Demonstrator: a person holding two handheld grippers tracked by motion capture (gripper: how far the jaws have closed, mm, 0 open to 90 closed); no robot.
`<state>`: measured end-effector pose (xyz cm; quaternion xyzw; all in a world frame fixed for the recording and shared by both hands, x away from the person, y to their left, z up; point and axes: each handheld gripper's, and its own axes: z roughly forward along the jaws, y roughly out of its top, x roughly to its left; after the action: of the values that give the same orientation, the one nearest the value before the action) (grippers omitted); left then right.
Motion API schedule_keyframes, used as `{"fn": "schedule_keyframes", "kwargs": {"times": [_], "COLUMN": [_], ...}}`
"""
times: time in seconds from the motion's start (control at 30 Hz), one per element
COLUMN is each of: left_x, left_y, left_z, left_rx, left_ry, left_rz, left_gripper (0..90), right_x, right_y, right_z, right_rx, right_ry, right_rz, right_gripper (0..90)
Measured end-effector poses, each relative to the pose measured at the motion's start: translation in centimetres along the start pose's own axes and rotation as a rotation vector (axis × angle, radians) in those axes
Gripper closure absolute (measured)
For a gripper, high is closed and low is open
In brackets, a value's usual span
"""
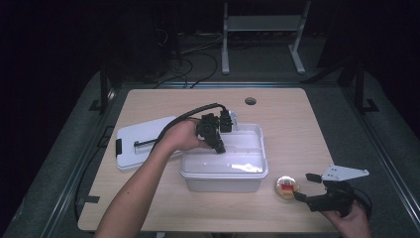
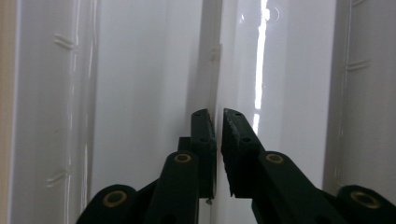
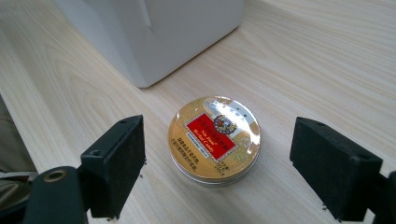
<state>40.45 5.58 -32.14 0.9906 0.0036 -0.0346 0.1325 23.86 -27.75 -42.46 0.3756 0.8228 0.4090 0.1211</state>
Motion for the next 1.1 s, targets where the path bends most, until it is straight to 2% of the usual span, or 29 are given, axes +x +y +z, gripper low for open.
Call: {"fn": "schedule_keyframes", "kwargs": {"times": [0.1,0.27,0.67,0.8,0.87,0.9,0.97,1.0,1.07,1.1], "left_x": [0.0,-0.1,0.2,0.1,-0.1,-0.3,-0.6,-0.6,-1.3,-1.3], "left_y": [0.2,0.4,0.4,0.5,0.4,0.3,0.0,0.0,-0.5,-0.5], "left_z": [0.0,-0.1,-0.7,-1.2,-1.7,-2.5,-3.5,-3.5,-4.9,-4.9], "left_rx": [0.009,0.028,0.003,-0.005,-0.016,-0.048,-0.082,-0.082,-0.098,-0.098], "left_ry": [0.006,0.010,-0.016,-0.005,0.000,0.000,0.007,0.007,0.034,0.034], "left_rz": [0.003,0.012,-0.017,-0.014,-0.010,-0.009,-0.013,-0.013,-0.006,-0.006], "left_gripper": [88.4,88.9,89.1,89.1,89.1,89.1,89.1,89.1,89.1,89.1], "right_x": [0.0,0.0,-0.1,0.0,0.0,0.0,0.0,0.0,0.1,0.1], "right_y": [0.0,0.0,-0.1,-0.1,-0.1,-0.1,-0.1,-0.1,-0.1,-0.1], "right_z": [0.0,0.0,-0.1,0.0,0.0,0.0,0.0,0.0,0.1,0.1], "right_rx": [-0.001,0.001,-0.001,0.004,0.008,0.008,0.010,0.011,0.013,0.013], "right_ry": [0.000,0.003,-0.002,-0.001,-0.003,-0.004,-0.004,-0.004,-0.003,-0.003], "right_rz": [0.001,0.002,0.000,-0.004,-0.008,-0.011,-0.011,-0.010,-0.008,-0.009], "right_gripper": [17.5,17.5,17.5,17.5,17.5,17.5,17.5,17.5,17.5,17.5]}}
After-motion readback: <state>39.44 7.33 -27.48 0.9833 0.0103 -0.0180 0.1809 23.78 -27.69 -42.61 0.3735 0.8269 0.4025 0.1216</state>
